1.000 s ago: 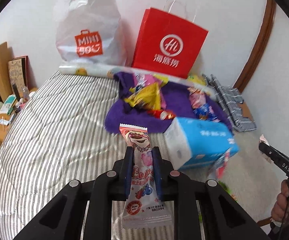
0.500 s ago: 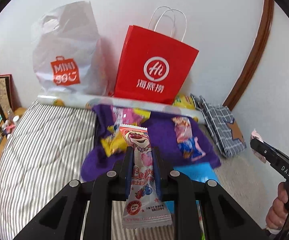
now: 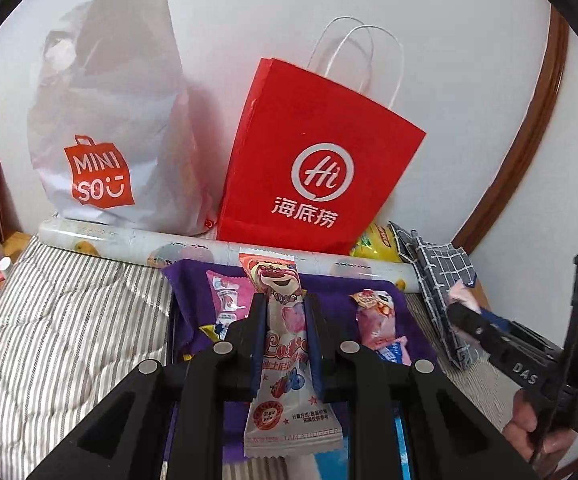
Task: Organize snacks
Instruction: 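Carry candy stick and pastry packet over the purple towel with both tools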
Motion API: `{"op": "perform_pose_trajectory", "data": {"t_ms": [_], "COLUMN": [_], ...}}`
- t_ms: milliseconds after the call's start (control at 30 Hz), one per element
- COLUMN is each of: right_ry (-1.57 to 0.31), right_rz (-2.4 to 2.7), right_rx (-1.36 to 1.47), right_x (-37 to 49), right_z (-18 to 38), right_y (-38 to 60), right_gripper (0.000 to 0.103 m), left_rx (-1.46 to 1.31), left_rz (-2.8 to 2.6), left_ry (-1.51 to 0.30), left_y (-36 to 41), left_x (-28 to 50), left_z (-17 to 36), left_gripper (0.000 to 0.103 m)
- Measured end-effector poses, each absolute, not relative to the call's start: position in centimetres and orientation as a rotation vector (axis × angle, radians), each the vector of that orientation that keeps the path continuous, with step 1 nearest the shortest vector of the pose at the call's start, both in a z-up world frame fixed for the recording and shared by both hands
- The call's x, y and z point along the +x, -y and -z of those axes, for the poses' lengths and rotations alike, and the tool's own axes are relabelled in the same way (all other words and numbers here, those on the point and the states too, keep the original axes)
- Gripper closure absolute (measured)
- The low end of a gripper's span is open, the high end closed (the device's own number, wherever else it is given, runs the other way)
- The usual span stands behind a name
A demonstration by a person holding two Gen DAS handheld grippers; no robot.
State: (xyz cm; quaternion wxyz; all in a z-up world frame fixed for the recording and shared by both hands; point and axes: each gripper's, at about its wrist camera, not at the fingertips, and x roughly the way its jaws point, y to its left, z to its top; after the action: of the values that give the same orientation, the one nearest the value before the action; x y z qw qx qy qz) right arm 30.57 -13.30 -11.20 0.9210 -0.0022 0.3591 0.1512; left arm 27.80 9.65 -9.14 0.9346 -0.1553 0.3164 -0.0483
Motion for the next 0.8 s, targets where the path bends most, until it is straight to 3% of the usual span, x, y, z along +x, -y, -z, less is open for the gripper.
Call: {"op": "perform_pose_trajectory", "data": {"t_ms": [267, 800], "right_ry": [-0.885, -1.002], "right_rz": [-0.356, -0.468], "right_rx": [0.019, -0.029], "right_x": [33.0, 33.3], "right_z": [17.6, 20.5], "right_y": [13.4, 11.9], "right_gripper": [0.068, 0.068], "left_rx": [-0.376, -0.430], "left_rz": [0.106, 0.135], "left_ry": [-0.734, -0.742], "left_y": [-10.9, -11.7], "left_x": [28.5, 28.8], "left_z": [12.8, 13.5], "left_gripper": [0.085, 0.085]}}
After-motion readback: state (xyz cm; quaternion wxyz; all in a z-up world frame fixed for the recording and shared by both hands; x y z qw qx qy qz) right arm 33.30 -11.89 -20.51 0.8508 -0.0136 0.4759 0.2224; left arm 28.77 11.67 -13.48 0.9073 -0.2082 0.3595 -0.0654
